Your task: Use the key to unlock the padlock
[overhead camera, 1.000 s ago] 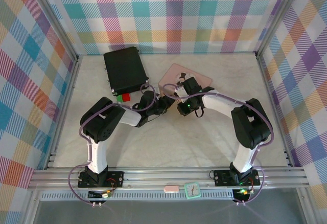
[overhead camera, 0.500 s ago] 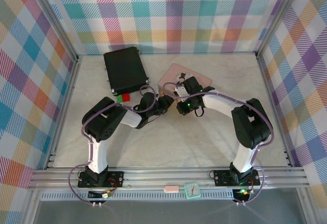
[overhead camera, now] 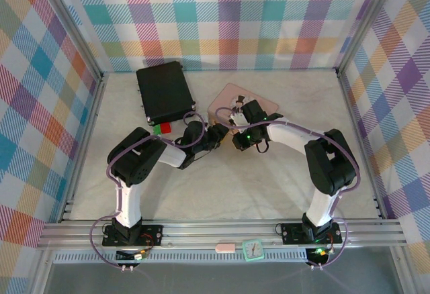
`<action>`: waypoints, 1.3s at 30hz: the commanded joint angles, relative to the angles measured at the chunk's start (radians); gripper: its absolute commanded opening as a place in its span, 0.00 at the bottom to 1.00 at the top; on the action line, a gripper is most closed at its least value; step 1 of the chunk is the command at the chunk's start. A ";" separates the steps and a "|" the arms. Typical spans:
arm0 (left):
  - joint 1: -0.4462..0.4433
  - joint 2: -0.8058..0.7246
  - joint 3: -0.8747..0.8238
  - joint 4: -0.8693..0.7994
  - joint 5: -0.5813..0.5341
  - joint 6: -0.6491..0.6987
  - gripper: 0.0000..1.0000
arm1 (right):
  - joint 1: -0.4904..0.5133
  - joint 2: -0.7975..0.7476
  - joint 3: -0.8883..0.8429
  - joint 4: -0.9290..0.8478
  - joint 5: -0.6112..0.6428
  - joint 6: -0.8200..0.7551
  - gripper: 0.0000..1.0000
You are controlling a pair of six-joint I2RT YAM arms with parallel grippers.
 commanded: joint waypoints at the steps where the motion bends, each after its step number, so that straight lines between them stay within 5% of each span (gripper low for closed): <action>1: -0.014 -0.061 -0.005 0.020 0.018 0.017 0.36 | 0.006 -0.008 0.023 0.003 -0.040 0.013 0.00; 20: -0.034 -0.020 0.057 -0.007 0.024 0.034 0.31 | 0.006 -0.025 0.003 0.017 -0.079 0.018 0.00; 27: -0.041 0.009 0.084 0.002 0.027 0.043 0.06 | 0.006 -0.045 -0.001 0.014 -0.077 0.027 0.00; 32: -0.041 0.018 0.063 0.007 0.023 0.045 0.00 | 0.007 -0.095 -0.006 0.009 -0.069 0.063 0.00; 39: -0.041 0.038 0.058 0.036 0.006 0.043 0.00 | 0.006 -0.221 0.005 -0.089 0.052 0.271 0.46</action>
